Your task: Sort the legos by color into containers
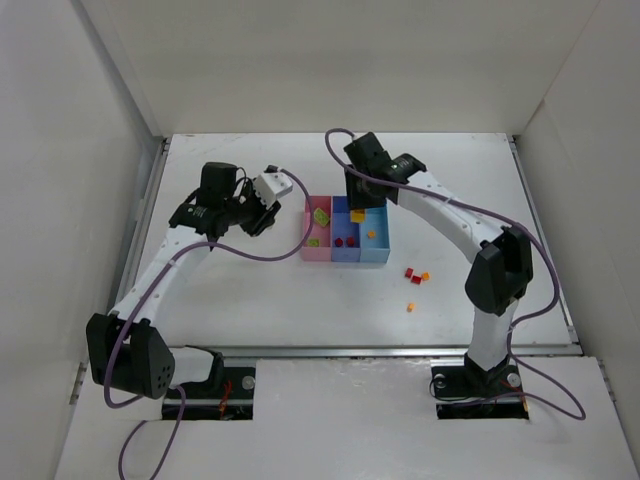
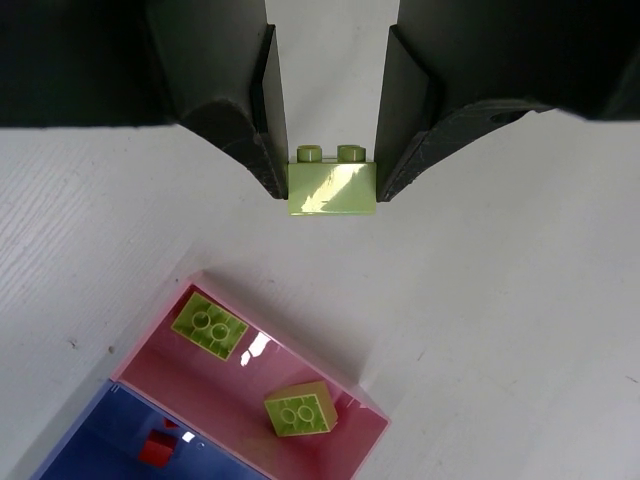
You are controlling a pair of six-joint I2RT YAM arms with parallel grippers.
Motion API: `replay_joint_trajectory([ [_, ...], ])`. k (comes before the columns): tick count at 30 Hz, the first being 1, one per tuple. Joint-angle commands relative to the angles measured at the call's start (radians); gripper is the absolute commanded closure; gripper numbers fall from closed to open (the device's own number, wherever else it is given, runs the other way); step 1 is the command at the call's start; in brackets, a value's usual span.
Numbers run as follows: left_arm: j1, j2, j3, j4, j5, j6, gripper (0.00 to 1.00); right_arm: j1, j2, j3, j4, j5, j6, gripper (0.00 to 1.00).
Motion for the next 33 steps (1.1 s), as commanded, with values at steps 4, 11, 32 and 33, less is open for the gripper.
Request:
replay_joint_trajectory([
  [4,0.001,-0.010,-0.016,0.038,-0.006,-0.032,0.98,-0.019,-0.014,0.019,-0.053,0.130,0.002,1.00],
  [11,0.001,-0.010,-0.016,0.038,-0.006,-0.041,0.98,-0.019,-0.014,0.028,-0.053,0.119,0.002,1.00],
  [32,0.001,-0.010,-0.025,0.038,0.003,-0.050,0.98,-0.082,-0.055,0.059,-0.062,0.128,-0.026,1.00],
  [33,0.001,-0.010,-0.025,0.038,0.003,-0.050,0.98,-0.082,-0.055,0.059,-0.062,0.128,-0.026,1.00],
])
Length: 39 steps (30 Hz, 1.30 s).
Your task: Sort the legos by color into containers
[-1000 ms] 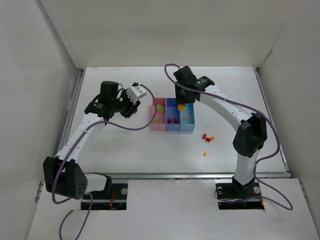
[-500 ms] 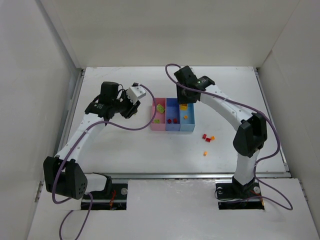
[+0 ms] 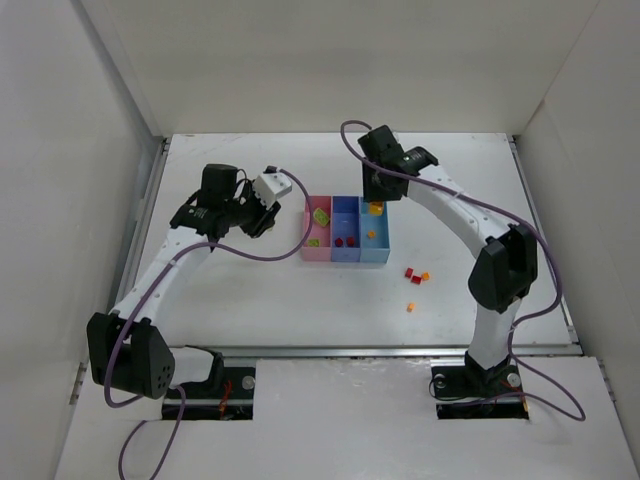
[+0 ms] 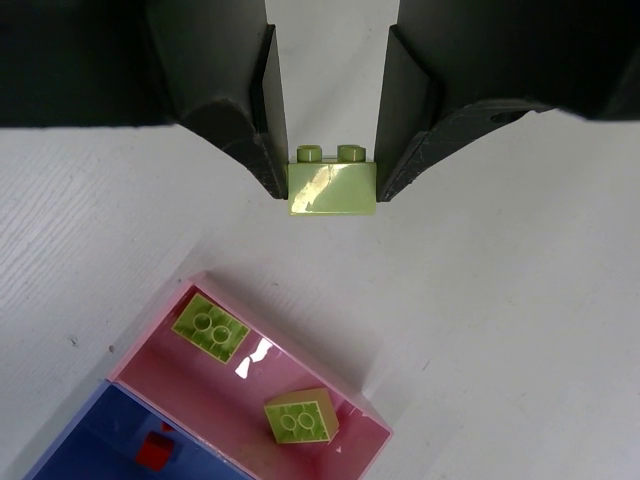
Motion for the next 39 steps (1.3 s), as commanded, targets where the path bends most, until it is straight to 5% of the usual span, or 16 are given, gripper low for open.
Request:
replay_joint_trajectory([
  [1,0.001,-0.010,-0.010,0.021,0.015,-0.017,0.98,-0.024,-0.055,0.045,-0.006,0.031,-0.013,1.00],
  [27,0.001,-0.010,-0.019,0.030,0.015,-0.026,0.98,-0.044,-0.075,0.009,-0.006,0.013,-0.023,1.00],
  [39,0.001,0.000,-0.028,0.039,0.006,-0.026,0.98,-0.044,-0.050,-0.119,0.087,-0.132,-0.001,1.00],
])
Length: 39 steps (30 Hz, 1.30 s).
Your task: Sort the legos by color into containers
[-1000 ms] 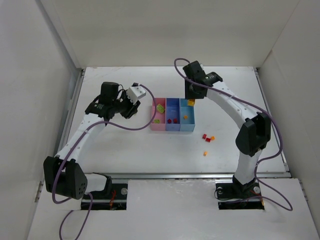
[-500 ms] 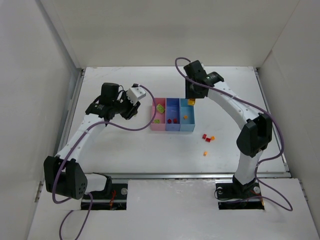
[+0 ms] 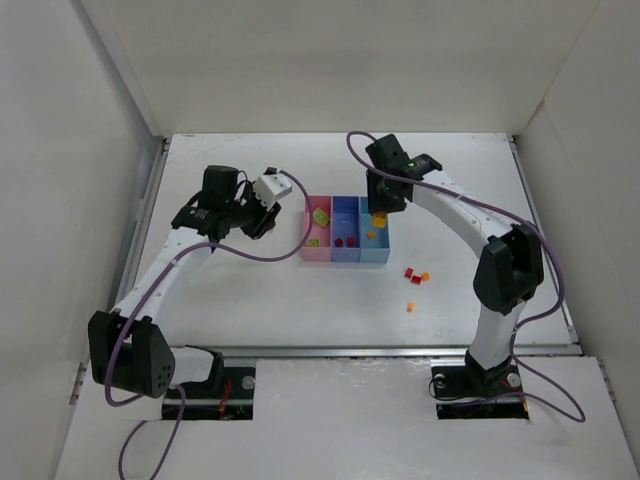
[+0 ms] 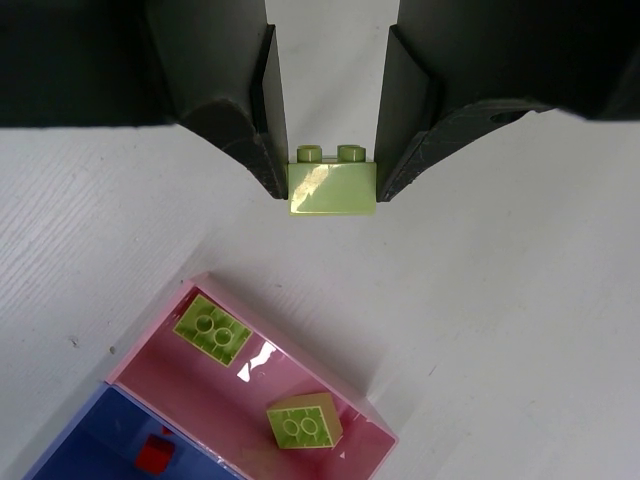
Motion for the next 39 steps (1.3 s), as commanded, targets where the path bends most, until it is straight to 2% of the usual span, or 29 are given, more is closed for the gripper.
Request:
replay_joint_trajectory([
  [1,0.001,-0.003,-0.010,0.025,0.006,-0.012,0.98,-0.003,-0.002,0.000,0.047,-0.023,0.012,1.00],
  [39,0.001,-0.013,-0.011,0.025,0.006,-0.021,0.98,-0.003,-0.002,0.021,0.037,-0.014,0.003,1.00],
])
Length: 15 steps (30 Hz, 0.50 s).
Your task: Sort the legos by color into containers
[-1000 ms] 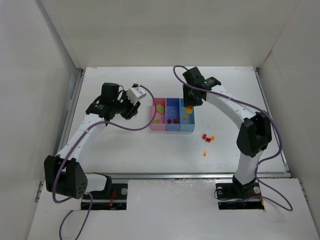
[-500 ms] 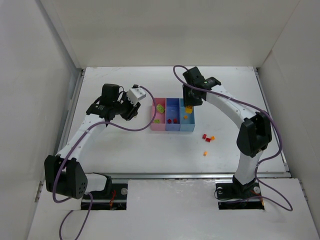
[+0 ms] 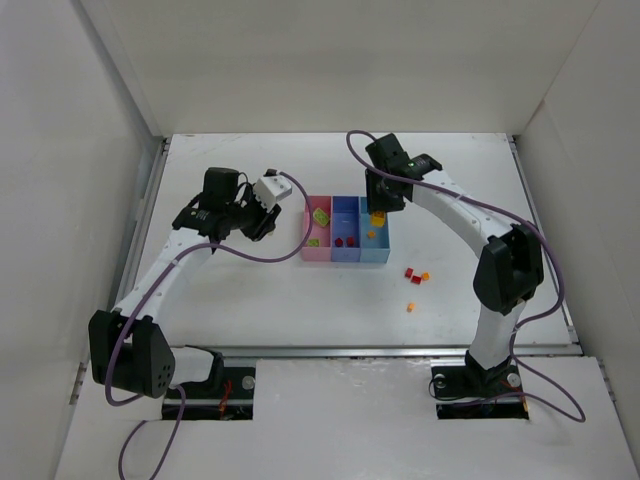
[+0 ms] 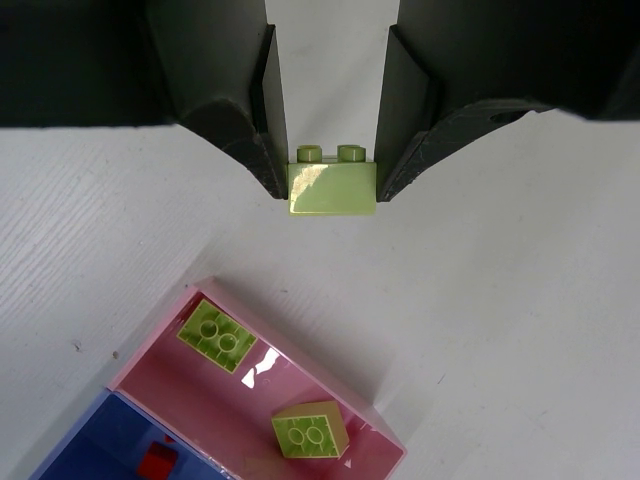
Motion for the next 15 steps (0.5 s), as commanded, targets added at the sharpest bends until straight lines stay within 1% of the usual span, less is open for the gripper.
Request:
replay_joint_trajectory([
  [1,0.001,-0.014,0.005,0.022,0.007,-0.010,0.98,-0.003,-0.005,0.024,0.025,0.007,0.000,1.00],
  [15,-0.008,-0.014,0.015,0.022,0.007,-0.010,0.98,-0.003,0.004,0.024,0.036,0.016,-0.019,1.00],
])
